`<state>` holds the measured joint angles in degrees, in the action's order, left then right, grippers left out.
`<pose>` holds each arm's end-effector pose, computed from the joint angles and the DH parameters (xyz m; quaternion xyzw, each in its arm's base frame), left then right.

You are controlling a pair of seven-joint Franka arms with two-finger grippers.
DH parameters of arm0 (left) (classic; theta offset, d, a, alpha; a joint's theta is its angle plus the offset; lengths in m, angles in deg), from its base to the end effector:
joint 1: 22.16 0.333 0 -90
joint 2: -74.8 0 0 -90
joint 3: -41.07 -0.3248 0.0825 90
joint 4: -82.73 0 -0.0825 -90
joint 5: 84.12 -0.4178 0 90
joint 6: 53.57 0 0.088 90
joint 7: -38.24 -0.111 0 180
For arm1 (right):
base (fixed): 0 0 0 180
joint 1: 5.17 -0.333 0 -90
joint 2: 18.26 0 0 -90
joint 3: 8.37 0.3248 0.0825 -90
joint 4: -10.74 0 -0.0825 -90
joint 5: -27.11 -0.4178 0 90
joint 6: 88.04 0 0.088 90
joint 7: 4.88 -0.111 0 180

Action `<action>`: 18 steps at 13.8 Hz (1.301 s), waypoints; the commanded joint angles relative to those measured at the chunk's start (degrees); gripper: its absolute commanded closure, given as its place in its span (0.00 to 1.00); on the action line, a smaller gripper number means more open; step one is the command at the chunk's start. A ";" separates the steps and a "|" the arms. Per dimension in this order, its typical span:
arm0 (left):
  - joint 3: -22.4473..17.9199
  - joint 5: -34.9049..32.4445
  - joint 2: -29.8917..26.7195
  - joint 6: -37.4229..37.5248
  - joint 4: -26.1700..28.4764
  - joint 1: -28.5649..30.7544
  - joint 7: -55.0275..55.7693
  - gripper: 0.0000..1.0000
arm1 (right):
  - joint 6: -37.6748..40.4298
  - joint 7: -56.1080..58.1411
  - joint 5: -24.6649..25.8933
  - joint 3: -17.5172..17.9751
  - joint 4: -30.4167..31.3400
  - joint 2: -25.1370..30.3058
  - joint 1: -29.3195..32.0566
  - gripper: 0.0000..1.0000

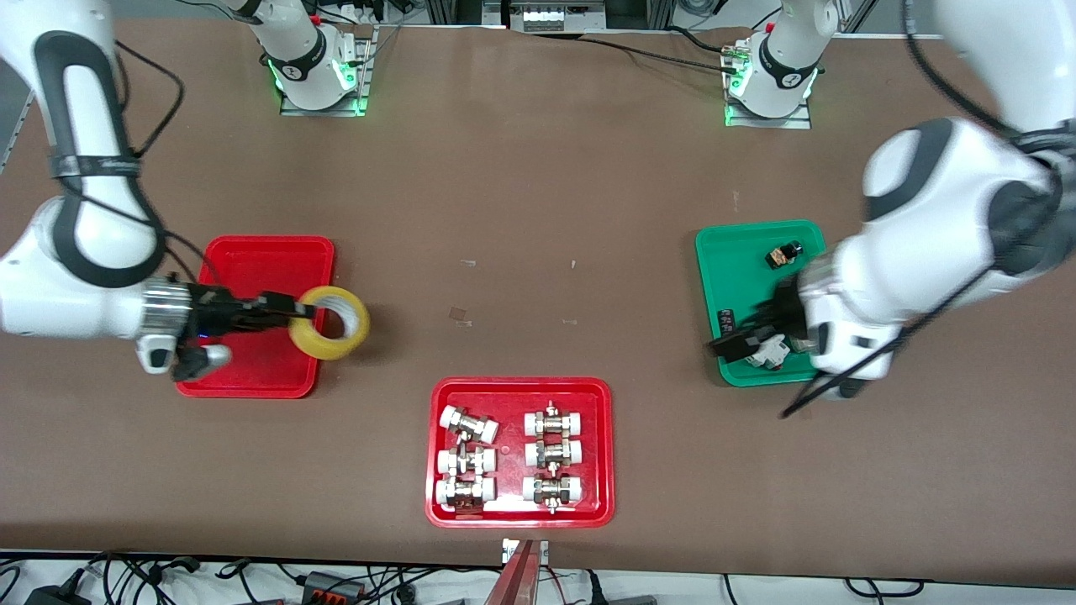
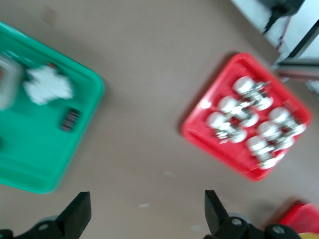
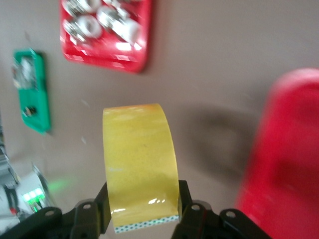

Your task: Left arm passes tape to right arm into tray

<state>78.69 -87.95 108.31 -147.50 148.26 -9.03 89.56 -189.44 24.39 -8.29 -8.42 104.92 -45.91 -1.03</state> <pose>0.7172 -0.1772 0.5177 0.9529 0.2698 -0.0747 0.1163 0.6770 0.0036 0.3118 -0.9396 -0.0943 0.0805 0.3191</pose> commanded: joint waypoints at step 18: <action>3.44 -14.28 -15.58 6.65 17.44 13.96 -44.03 0.00 | -1.77 22.67 18.42 1.10 1.45 -7.61 9.41 0.00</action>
<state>82.51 -102.33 95.55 -140.29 163.89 6.40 47.08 -189.89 46.60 6.38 -7.25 105.97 -56.32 10.48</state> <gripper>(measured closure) 0.000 0.000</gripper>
